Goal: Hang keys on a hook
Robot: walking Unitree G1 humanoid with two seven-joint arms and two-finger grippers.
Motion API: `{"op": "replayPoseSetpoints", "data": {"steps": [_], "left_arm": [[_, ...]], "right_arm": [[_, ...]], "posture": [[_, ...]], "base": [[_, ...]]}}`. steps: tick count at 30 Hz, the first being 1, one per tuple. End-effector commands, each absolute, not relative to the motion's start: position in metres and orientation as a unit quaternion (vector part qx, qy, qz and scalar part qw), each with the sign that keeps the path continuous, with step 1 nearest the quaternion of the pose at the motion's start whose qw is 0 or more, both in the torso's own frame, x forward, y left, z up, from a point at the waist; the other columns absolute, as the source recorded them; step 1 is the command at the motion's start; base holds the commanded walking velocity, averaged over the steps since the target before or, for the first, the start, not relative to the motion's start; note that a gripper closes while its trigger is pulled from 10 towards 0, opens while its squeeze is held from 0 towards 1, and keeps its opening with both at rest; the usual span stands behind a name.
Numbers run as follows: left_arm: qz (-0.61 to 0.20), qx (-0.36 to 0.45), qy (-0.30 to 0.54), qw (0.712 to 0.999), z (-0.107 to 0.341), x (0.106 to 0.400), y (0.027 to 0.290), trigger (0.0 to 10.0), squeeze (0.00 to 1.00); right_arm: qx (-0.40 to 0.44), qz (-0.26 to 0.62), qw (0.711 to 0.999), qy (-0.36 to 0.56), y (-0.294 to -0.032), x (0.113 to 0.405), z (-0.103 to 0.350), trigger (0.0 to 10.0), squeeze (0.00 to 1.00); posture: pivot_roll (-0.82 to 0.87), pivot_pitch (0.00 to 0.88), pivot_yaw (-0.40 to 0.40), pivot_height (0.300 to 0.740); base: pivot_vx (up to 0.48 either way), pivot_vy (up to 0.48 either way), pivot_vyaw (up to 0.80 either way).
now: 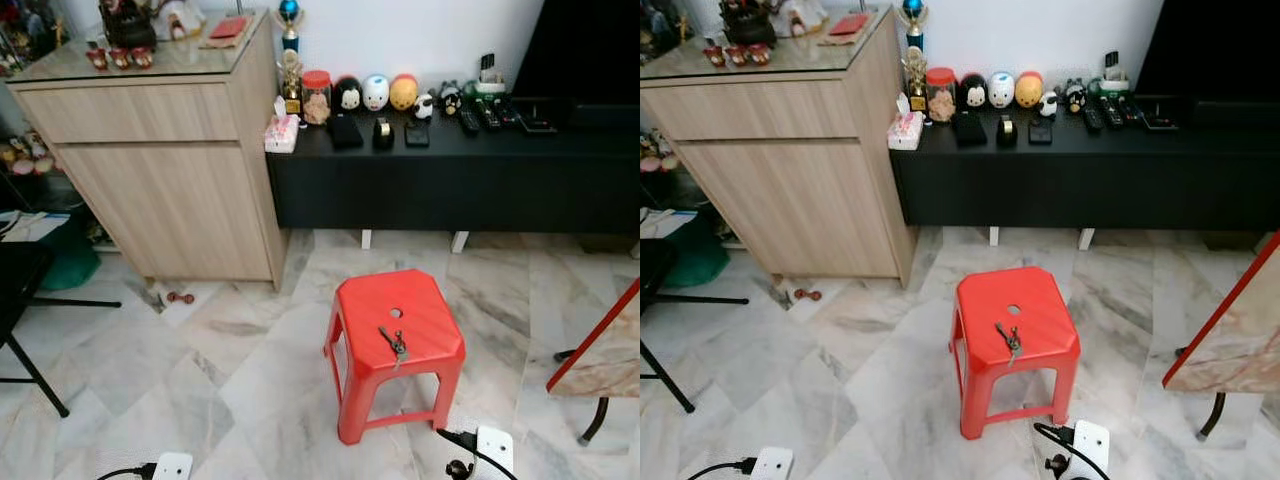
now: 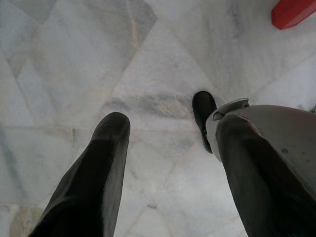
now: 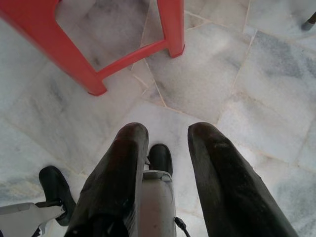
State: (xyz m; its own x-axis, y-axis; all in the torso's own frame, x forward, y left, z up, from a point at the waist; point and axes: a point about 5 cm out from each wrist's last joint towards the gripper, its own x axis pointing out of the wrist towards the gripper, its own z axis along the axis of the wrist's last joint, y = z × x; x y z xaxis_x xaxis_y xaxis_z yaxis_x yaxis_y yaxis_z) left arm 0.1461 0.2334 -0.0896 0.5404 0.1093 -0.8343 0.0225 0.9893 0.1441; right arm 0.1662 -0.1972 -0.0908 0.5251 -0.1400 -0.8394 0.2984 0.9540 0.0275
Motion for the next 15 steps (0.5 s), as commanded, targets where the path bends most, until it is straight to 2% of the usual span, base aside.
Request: {"op": "replayPoseSetpoints", "data": {"steps": [1,5,15], "left_arm": [[0.035,0.06,0.49,0.869,-0.092,0.139,0.2356,10.0,0.0],[0.036,0.059,0.49,0.869,-0.0917,0.1393,0.2364,10.0,0.0],[0.034,0.056,0.489,0.87,-0.0919,0.14,0.2344,10.0,0.0]], "right_arm": [[0.078,-0.119,0.868,0.476,-0.1966,0.1656,-0.0913,10.0,0.0],[0.08,-0.121,0.867,0.477,-0.1961,0.1647,-0.0917,10.0,0.0],[0.089,-0.129,0.864,0.479,-0.1989,0.1614,-0.0928,10.0,0.0]], "posture": [[-0.02,0.018,0.016,0.74],[-0.02,0.018,0.016,0.74],[-0.02,0.031,0.009,0.74]], "base": [[0.0,0.0,0.56],[0.0,0.0,0.8],[0.0,0.0,0.0]]}}
